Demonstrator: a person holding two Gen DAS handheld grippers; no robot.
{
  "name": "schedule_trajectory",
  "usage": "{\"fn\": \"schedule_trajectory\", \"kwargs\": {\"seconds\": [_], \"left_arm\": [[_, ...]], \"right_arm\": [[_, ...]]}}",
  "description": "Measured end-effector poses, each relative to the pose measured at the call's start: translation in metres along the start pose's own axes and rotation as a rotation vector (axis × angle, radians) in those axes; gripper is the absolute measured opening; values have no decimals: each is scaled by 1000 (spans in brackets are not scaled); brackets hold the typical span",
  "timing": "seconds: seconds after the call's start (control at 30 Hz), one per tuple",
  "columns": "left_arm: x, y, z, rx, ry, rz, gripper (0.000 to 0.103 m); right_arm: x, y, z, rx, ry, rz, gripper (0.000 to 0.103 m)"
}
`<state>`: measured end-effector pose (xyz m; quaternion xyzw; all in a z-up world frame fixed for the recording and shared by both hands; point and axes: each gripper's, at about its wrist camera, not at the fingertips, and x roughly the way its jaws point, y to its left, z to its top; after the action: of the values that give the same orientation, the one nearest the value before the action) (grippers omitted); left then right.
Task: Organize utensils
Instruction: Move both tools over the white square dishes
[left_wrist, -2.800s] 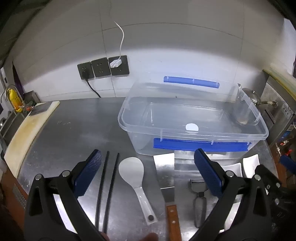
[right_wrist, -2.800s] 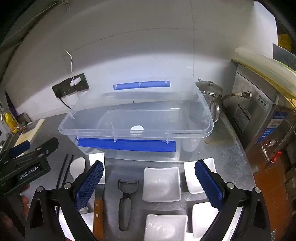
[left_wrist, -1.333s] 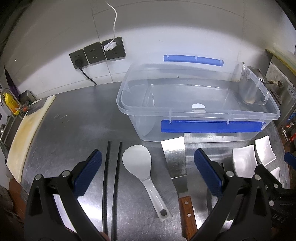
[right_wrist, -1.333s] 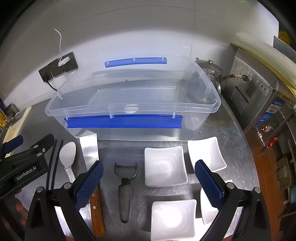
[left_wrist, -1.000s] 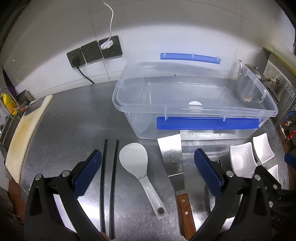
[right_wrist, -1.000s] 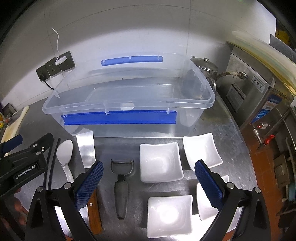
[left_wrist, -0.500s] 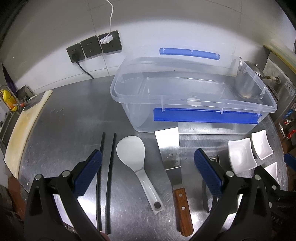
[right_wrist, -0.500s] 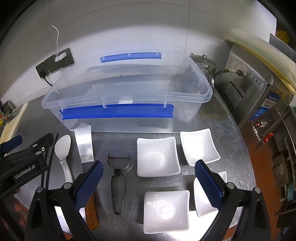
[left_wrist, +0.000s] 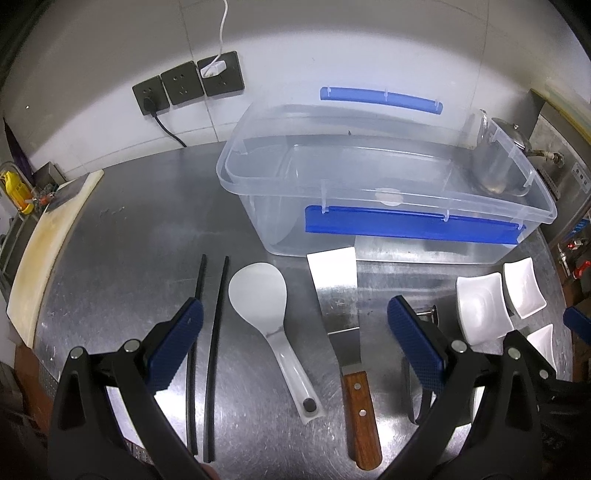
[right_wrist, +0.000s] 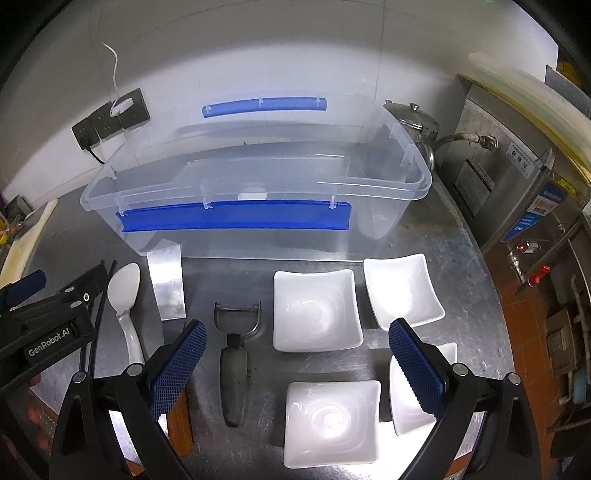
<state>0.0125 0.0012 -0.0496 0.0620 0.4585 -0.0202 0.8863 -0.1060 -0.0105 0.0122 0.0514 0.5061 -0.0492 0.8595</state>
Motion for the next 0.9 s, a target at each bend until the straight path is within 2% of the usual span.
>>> {"fn": "schedule_trajectory", "kwargs": {"seconds": [0.73, 0.83, 0.9], "left_arm": [[12, -12, 2, 42, 34, -41, 96], [10, -15, 4, 47, 36, -80, 96], [4, -17, 6, 54, 21, -149, 96]], "right_arm": [[4, -5, -3, 38, 11, -28, 98], [-4, -10, 0, 46, -14, 12, 98], [-18, -22, 3, 67, -65, 40, 98]]}}
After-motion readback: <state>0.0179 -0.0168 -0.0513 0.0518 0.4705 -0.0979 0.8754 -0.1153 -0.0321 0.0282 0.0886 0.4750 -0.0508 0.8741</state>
